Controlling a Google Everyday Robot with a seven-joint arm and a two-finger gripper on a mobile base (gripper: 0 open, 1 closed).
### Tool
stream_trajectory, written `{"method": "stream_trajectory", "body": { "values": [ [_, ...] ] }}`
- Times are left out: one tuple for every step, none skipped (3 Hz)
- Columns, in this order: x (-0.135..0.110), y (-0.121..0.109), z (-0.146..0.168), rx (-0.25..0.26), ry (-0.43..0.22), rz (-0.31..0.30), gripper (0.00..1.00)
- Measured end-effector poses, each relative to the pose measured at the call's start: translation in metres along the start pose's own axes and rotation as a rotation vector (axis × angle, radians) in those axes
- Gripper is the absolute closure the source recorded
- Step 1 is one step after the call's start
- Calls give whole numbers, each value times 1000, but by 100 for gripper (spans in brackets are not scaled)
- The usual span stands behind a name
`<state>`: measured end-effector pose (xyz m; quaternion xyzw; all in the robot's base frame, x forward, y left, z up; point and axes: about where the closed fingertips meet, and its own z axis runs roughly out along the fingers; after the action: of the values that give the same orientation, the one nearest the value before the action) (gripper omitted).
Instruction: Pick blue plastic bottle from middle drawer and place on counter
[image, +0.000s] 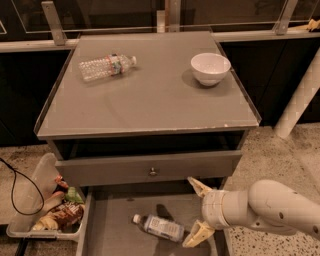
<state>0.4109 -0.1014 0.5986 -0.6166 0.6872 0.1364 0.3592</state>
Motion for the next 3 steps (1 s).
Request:
{"method": "stream_trajectory", "body": {
  "values": [
    [0,0,0,0,0,0,0],
    [8,13,18,-39,16,32,0],
    [31,31,53,-104,35,108,0]
  ]
}}
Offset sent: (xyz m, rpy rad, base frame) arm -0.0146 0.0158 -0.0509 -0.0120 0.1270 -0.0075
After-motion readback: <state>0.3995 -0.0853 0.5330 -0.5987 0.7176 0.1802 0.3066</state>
